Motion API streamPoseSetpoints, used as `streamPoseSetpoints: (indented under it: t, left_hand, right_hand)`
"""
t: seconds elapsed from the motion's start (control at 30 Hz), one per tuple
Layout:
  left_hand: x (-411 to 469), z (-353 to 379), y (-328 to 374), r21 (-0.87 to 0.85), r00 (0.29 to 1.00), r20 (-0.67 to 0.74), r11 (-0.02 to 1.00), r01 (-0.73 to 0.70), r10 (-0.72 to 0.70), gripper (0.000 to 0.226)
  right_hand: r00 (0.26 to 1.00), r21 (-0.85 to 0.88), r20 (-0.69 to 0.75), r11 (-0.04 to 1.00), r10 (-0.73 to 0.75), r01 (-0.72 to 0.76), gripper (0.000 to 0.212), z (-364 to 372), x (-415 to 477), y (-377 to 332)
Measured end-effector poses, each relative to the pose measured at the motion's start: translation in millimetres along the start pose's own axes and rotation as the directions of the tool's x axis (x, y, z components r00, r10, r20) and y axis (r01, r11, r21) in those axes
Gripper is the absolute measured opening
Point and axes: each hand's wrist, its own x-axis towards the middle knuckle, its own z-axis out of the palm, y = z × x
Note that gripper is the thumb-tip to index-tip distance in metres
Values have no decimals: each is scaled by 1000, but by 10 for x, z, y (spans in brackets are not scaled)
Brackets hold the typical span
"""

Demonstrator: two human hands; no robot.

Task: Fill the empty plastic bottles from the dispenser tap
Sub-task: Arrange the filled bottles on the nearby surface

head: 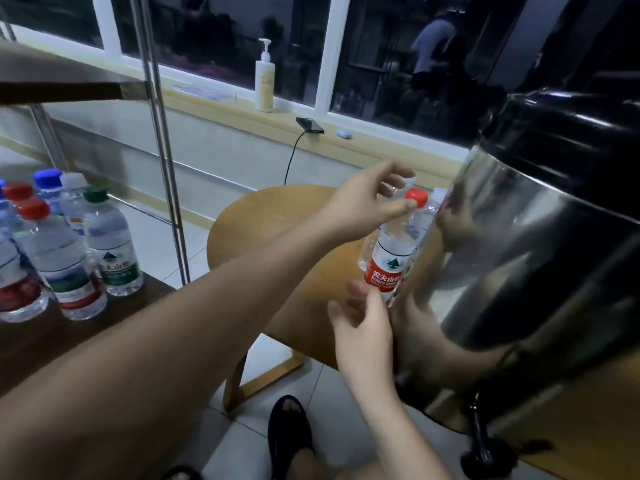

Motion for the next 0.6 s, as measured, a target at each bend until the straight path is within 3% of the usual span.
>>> streamPoseSetpoints:
  t: [0.2, 0.37, 0.6]
  left_hand:
    - [281, 156, 22, 195, 986, 158, 977, -87, 56, 35]
    - [140, -131, -103, -21, 986, 166, 1000, -6, 10, 33]
    - [-115, -502, -112, -111, 984, 180, 993, 28, -8, 37]
  right_hand:
    - [998, -21, -60, 1000, 12, -13, 72, 24, -89, -102]
    - [993, -13, -117, 1000, -18, 17, 104, 135, -60, -156]
    - [964, -15, -260, 999, -50, 47, 95, 304, 223, -239]
